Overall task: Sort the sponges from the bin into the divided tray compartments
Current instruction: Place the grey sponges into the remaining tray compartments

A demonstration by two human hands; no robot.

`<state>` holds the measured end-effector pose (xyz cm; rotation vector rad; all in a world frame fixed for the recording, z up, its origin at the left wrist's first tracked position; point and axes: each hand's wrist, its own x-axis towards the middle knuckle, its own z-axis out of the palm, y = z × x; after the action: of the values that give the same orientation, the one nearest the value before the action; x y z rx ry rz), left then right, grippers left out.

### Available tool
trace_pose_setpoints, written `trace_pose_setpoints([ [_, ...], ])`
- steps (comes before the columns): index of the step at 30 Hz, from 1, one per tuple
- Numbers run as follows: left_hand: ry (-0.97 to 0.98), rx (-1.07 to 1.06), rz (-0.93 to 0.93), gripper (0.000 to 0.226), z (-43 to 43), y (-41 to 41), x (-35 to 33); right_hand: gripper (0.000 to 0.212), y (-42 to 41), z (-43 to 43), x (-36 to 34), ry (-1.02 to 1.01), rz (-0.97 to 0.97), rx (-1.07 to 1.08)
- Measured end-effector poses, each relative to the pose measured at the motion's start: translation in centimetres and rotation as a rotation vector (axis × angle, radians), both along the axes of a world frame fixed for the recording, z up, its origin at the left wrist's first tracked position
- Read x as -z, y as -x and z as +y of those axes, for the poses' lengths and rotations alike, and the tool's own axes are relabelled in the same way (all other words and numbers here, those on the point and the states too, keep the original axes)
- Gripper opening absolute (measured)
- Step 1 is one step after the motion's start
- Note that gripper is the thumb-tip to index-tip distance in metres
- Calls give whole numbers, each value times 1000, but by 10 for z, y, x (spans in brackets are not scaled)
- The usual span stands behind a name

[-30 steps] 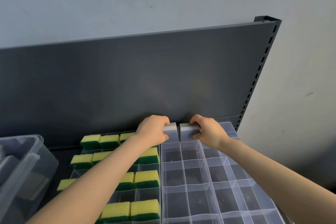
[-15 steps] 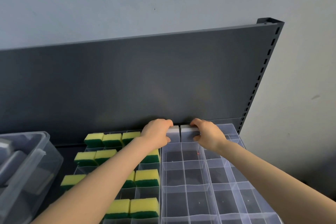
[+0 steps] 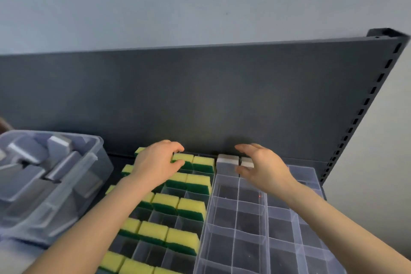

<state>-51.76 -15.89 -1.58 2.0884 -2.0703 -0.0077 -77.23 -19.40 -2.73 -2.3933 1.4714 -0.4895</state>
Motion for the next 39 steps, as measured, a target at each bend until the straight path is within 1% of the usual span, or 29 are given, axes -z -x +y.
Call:
trace_pose_setpoints([
  [4, -23, -109, -34, 38, 38, -24, 3, 52, -30, 9, 2, 21, 31, -101],
  [10, 0, -222, -45, 39, 82, -72, 1, 52, -72, 34, 0, 46, 105, -154],
  [19, 60, -235, -36, 35, 144, -162, -5, 48, -165, 101, -17, 104, 92, -149],
  [25, 81, -260, 37, 34, 193, -242, -9, 46, -238, 147, -24, 122, 74, -135],
  [30, 174, -318, 125, 32, 224, -300, -21, 45, -297, 172, -22, 104, 49, -166],
  [32, 192, -343, 162, 33, 234, -321, -23, 45, -320, 179, -23, 98, 47, -191],
  [39, 161, -428, 202, 34, 254, -382, 0, 44, -387, 172, -23, 97, 22, -243],
])
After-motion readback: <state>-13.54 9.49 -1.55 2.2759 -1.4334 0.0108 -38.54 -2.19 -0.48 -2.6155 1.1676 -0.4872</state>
